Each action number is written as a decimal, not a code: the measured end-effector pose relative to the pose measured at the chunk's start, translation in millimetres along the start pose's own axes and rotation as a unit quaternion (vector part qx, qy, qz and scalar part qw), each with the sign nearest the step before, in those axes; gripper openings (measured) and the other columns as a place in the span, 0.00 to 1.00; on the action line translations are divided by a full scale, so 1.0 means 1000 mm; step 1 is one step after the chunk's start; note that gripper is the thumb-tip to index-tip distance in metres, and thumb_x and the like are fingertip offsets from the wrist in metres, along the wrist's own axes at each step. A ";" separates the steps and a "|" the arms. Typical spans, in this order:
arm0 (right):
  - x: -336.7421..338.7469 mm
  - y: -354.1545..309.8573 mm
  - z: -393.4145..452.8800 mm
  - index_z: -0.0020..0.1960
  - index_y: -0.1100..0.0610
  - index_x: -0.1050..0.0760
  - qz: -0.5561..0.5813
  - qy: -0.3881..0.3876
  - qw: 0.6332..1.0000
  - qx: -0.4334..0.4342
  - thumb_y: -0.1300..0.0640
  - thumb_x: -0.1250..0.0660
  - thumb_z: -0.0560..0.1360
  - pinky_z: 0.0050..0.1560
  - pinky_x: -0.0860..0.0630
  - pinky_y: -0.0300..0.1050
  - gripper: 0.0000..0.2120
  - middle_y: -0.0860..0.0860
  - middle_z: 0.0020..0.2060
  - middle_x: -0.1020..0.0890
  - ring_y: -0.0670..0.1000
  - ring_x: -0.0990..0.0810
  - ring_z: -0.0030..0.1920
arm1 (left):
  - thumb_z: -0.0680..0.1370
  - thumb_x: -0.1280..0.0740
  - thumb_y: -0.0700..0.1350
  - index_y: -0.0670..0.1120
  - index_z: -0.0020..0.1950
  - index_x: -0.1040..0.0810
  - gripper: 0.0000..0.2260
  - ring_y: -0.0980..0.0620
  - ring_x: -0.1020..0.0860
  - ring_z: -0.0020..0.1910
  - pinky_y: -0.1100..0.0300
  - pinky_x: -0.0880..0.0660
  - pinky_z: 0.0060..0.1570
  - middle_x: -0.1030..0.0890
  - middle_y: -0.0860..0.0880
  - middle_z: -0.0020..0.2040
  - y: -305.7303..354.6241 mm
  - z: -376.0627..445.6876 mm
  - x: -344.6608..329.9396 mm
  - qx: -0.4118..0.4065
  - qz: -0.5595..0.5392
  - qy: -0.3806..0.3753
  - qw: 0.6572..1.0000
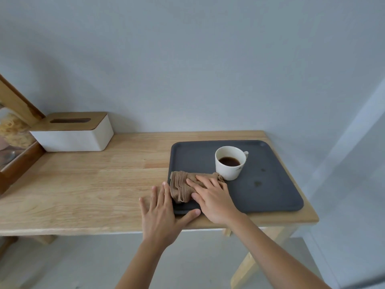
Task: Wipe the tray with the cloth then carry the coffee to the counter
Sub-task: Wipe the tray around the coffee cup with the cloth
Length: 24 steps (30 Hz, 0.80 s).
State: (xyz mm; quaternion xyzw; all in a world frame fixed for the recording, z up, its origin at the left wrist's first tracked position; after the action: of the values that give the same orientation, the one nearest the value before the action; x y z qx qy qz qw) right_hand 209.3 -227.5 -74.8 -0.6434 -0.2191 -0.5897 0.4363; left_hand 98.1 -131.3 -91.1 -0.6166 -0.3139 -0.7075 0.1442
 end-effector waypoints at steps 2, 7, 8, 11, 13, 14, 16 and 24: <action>0.002 0.005 -0.010 0.74 0.40 0.41 0.004 0.002 1.000 -0.003 0.39 0.62 0.73 0.68 0.43 0.52 0.31 0.44 0.73 0.36 0.49 0.39 0.72 | 0.59 0.62 0.82 0.45 0.78 0.56 0.58 0.48 0.55 0.79 0.40 0.54 0.74 0.51 0.51 0.80 0.000 0.000 0.000 0.000 -0.001 -0.001 1.000; 0.008 0.027 -0.033 0.74 0.38 0.42 0.003 0.003 1.000 -0.022 0.38 0.64 0.71 0.67 0.42 0.50 0.33 0.41 0.73 0.36 0.47 0.39 0.72 | 0.59 0.60 0.82 0.45 0.78 0.56 0.58 0.48 0.54 0.79 0.40 0.54 0.74 0.51 0.51 0.80 0.001 -0.001 0.001 -0.001 -0.005 -0.001 1.000; 0.010 0.032 -0.038 0.74 0.38 0.42 0.001 0.003 1.000 -0.028 0.38 0.64 0.71 0.67 0.42 0.49 0.33 0.41 0.73 0.37 0.46 0.39 0.72 | 0.60 0.59 0.82 0.45 0.78 0.57 0.57 0.48 0.54 0.79 0.40 0.54 0.74 0.51 0.51 0.80 0.001 -0.001 0.002 -0.001 -0.006 -0.003 1.000; 0.020 0.049 -0.050 0.73 0.37 0.41 0.006 0.001 0.999 -0.039 0.38 0.63 0.72 0.67 0.42 0.49 0.32 0.40 0.73 0.37 0.45 0.40 0.72 | 0.61 0.59 0.82 0.46 0.78 0.58 0.56 0.48 0.56 0.79 0.40 0.55 0.74 0.52 0.51 0.80 0.001 -0.002 0.001 -0.001 -0.004 -0.009 1.000; 0.026 0.064 -0.057 0.73 0.36 0.40 0.015 -0.009 0.999 -0.047 0.41 0.57 0.76 0.68 0.43 0.48 0.26 0.39 0.74 0.38 0.44 0.41 0.73 | 0.61 0.59 0.82 0.46 0.78 0.58 0.56 0.48 0.56 0.79 0.40 0.55 0.74 0.52 0.51 0.80 0.000 -0.002 0.002 -0.001 -0.006 -0.010 1.000; 0.029 0.073 -0.059 0.72 0.36 0.39 0.020 -0.012 0.999 -0.049 0.43 0.53 0.79 0.69 0.44 0.48 0.22 0.38 0.74 0.38 0.44 0.42 0.73 | 0.61 0.59 0.81 0.46 0.78 0.58 0.56 0.48 0.56 0.79 0.40 0.56 0.74 0.52 0.51 0.80 0.000 -0.002 0.002 -0.001 -0.008 -0.009 1.000; 0.036 0.091 -0.065 0.72 0.36 0.38 0.021 -0.006 0.999 -0.050 0.49 0.47 0.81 0.71 0.43 0.49 0.20 0.38 0.74 0.37 0.43 0.42 0.74 | 0.61 0.59 0.82 0.46 0.78 0.58 0.56 0.48 0.56 0.79 0.40 0.56 0.74 0.52 0.51 0.80 0.001 -0.002 0.002 -0.001 -0.010 -0.010 1.000; 0.051 0.147 -0.083 0.70 0.36 0.35 0.057 0.012 0.992 -0.109 0.51 0.43 0.81 0.73 0.43 0.59 0.20 0.42 0.73 0.35 0.49 0.41 0.74 | 0.61 0.57 0.82 0.46 0.79 0.58 0.56 0.48 0.56 0.79 0.39 0.57 0.74 0.51 0.51 0.80 0.001 -0.002 0.001 -0.003 -0.021 -0.007 1.000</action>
State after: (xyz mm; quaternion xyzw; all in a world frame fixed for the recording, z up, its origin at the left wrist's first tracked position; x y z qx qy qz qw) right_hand 289.9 -384.8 -77.6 -0.6913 -0.1116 -0.5919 0.3991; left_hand 96.7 -133.2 -89.8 -0.6150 -0.3258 -0.7070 0.1254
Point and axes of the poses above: each hand's wrist, its own z-axis towards the middle knuckle, its own x-axis out of the back of the hand, y = z × x, the point moved 8 cm from there along z, towards the middle knuckle
